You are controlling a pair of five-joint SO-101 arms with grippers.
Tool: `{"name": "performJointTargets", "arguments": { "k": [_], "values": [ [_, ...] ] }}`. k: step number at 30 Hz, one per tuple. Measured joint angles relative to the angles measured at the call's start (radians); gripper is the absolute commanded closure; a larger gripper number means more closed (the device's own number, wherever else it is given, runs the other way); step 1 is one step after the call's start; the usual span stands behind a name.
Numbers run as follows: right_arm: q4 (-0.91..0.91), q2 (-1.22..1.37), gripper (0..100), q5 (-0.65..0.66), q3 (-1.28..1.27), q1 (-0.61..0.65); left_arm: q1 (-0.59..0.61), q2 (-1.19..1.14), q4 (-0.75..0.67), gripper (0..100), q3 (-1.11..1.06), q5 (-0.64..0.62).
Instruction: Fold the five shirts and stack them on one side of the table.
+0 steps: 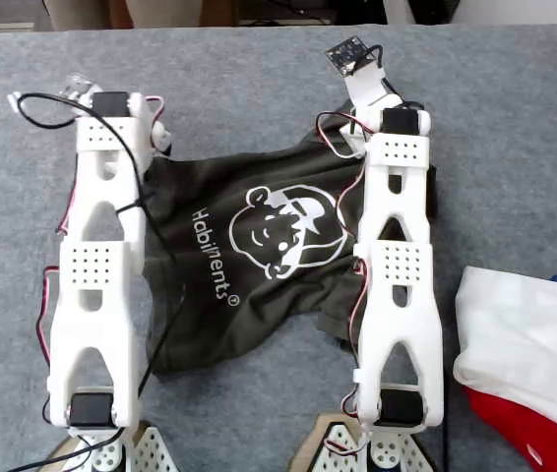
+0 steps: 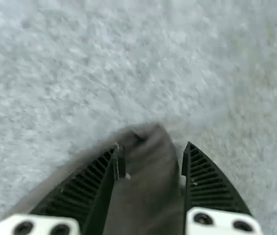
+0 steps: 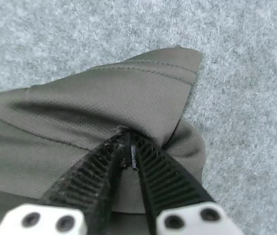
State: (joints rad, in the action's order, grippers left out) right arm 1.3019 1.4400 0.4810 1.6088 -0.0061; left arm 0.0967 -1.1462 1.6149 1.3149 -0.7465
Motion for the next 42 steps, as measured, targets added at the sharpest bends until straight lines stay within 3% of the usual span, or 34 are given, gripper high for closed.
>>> {"name": "performJointTargets", "arguments": {
  "k": [6,33,42],
  "values": [
    [0.000,0.000,99.1,0.000,0.000,0.000,0.048,0.000,-0.046,80,-0.014,0.000],
    [0.000,0.000,99.1,0.000,0.000,0.000,-0.012,-0.074,-0.080,81,0.005,-0.041],
    [0.000,0.000,99.2,0.000,0.000,0.000,-0.009,-0.080,-0.112,98,0.008,-0.098]
  ]
}}
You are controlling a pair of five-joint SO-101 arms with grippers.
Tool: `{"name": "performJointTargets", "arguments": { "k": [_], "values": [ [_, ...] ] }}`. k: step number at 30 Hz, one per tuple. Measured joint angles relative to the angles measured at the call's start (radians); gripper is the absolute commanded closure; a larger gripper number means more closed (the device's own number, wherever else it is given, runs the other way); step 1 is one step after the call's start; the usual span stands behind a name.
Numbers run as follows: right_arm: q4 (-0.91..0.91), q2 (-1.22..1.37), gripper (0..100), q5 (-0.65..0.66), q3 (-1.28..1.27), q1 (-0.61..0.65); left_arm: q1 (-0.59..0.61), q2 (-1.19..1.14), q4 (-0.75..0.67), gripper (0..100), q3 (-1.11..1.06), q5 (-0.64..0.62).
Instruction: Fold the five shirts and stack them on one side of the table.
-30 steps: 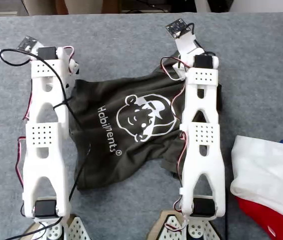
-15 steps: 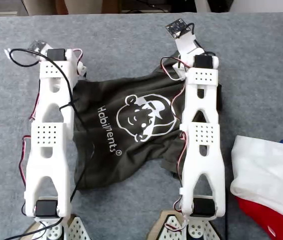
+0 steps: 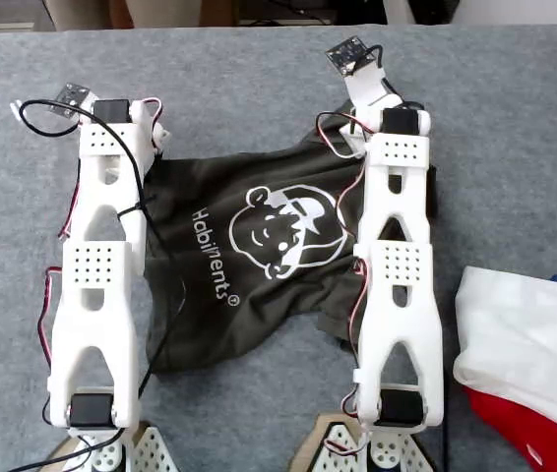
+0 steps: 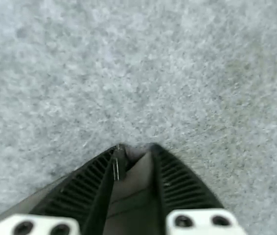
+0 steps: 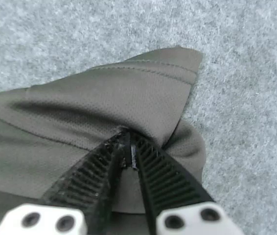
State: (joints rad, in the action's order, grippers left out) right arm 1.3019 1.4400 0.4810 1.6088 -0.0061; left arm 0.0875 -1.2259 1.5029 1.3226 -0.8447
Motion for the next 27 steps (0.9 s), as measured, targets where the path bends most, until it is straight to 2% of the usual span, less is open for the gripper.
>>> {"name": "performJointTargets", "arguments": {
  "k": [7,12,16,23,27],
  "values": [
    [0.000,0.000,99.1,0.000,0.000,0.000,0.000,-0.017,-0.026,98,0.031,0.000],
    [0.021,0.000,98.9,0.000,0.000,0.000,-0.011,-0.018,-0.028,98,0.161,0.083],
    [0.086,-0.055,97.8,0.000,0.000,-0.012,-0.011,0.037,-0.020,98,0.282,0.100],
    [0.170,-0.249,72.6,-0.041,0.000,-0.057,0.037,0.187,0.066,98,0.298,0.100],
    [0.276,-0.367,71.1,0.014,0.000,-0.032,0.041,0.235,0.103,98,0.298,0.100]
  ]
}}
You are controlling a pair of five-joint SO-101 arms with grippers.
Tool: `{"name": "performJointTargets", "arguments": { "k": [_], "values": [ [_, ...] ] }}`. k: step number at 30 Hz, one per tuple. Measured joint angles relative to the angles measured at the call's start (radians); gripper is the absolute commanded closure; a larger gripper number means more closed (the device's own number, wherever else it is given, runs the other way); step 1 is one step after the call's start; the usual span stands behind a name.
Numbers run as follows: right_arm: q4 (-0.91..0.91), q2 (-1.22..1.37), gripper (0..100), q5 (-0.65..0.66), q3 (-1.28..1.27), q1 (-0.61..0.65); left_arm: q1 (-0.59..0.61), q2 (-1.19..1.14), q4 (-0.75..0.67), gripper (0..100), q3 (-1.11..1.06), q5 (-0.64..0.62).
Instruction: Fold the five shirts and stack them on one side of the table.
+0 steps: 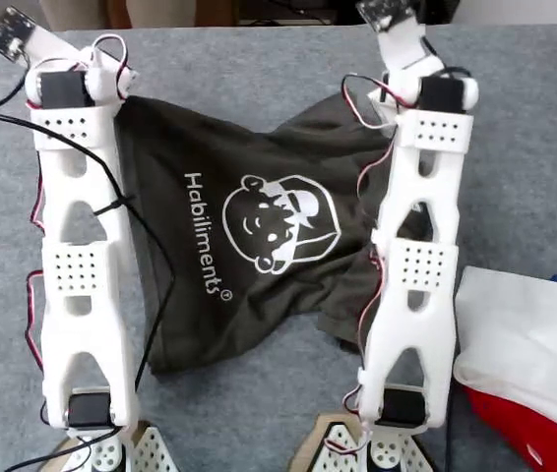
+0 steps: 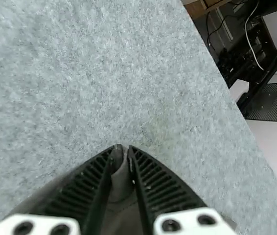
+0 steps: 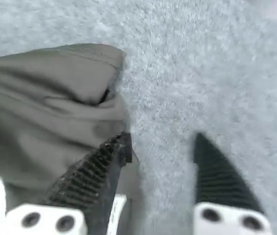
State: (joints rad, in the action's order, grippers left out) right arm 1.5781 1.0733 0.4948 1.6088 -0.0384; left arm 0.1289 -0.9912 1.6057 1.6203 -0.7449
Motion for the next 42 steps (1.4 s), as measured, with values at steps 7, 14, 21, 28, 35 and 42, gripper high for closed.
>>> {"name": "performJointTargets", "arguments": {
  "k": [7,14,21,28,35,42],
  "values": [
    [0.189,-0.092,93.4,-0.009,-0.029,0.137,-0.048,-0.038,0.008,98,0.009,0.000],
    [0.190,0.029,99.5,-0.075,-0.196,0.155,-0.017,-0.184,0.069,98,0.009,0.003],
    [0.190,0.247,99.4,-0.092,-0.163,0.127,-0.017,-0.224,0.058,98,0.009,0.005],
    [0.189,0.181,99.4,-0.115,-0.307,0.121,-0.014,-0.226,0.054,98,0.009,0.005],
    [0.184,-0.031,99.4,-0.095,-0.735,0.104,0.014,-0.226,0.031,98,0.009,0.002],
    [0.069,-0.279,99.4,-0.063,-1.186,0.104,0.014,-0.226,0.031,98,0.009,0.008]
  ]
}}
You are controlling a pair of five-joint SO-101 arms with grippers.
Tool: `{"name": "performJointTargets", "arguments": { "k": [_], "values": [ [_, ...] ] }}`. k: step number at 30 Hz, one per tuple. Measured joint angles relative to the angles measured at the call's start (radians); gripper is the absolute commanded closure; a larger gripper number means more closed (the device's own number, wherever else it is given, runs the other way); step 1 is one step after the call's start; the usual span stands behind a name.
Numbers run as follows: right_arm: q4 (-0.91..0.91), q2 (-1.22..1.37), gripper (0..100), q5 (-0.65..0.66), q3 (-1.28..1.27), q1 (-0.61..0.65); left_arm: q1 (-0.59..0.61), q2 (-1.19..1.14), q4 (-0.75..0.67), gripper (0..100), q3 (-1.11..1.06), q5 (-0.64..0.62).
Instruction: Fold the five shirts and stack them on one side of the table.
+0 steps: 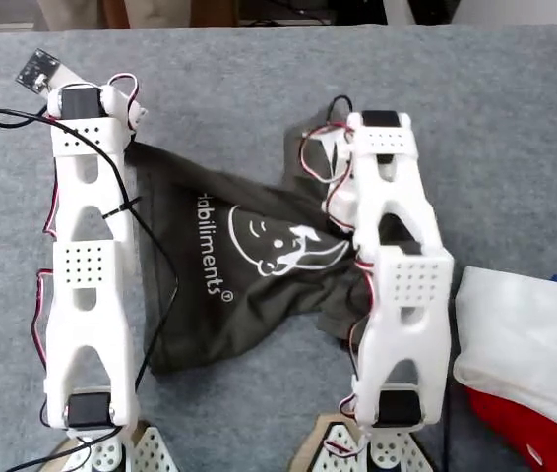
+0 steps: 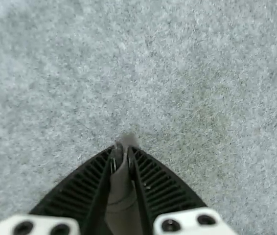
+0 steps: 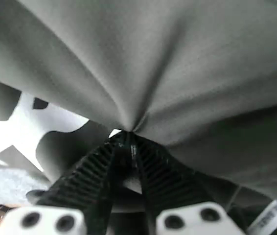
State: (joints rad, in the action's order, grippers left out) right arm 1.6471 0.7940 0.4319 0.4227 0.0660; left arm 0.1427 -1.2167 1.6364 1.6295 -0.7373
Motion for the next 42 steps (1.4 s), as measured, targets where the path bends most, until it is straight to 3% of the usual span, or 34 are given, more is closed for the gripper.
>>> {"name": "performJointTargets", "arguments": {
  "k": [5,9,14,18,22,29,36,40,42],
  "values": [
    [-0.198,-0.239,99.4,0.028,-0.373,0.000,0.000,0.000,0.000,98,0.000,0.000],
    [-0.215,-0.376,99.0,0.034,-0.373,-0.005,0.000,0.000,0.000,98,0.000,0.000],
    [-0.091,-0.400,98.8,0.061,-0.097,-0.003,0.000,0.000,0.000,98,0.000,0.000],
    [-0.041,-0.328,90.7,0.061,0.226,-0.003,0.000,0.000,0.000,98,0.000,0.000],
    [-0.037,-0.101,82.6,0.061,0.542,-0.003,0.000,0.000,0.000,98,0.000,0.000],
    [-0.091,0.354,81.9,0.026,1.017,0.008,0.000,0.000,0.000,98,0.000,0.000],
    [-0.109,0.525,82.5,-0.009,1.091,0.025,0.000,0.000,0.000,98,0.000,0.000],
    [-0.034,0.526,99.8,-0.009,1.069,0.025,0.000,0.000,0.000,98,0.000,0.012],
    [0.017,0.525,97.7,-0.009,1.073,0.025,0.000,0.000,-0.014,98,0.000,0.032]
  ]
}}
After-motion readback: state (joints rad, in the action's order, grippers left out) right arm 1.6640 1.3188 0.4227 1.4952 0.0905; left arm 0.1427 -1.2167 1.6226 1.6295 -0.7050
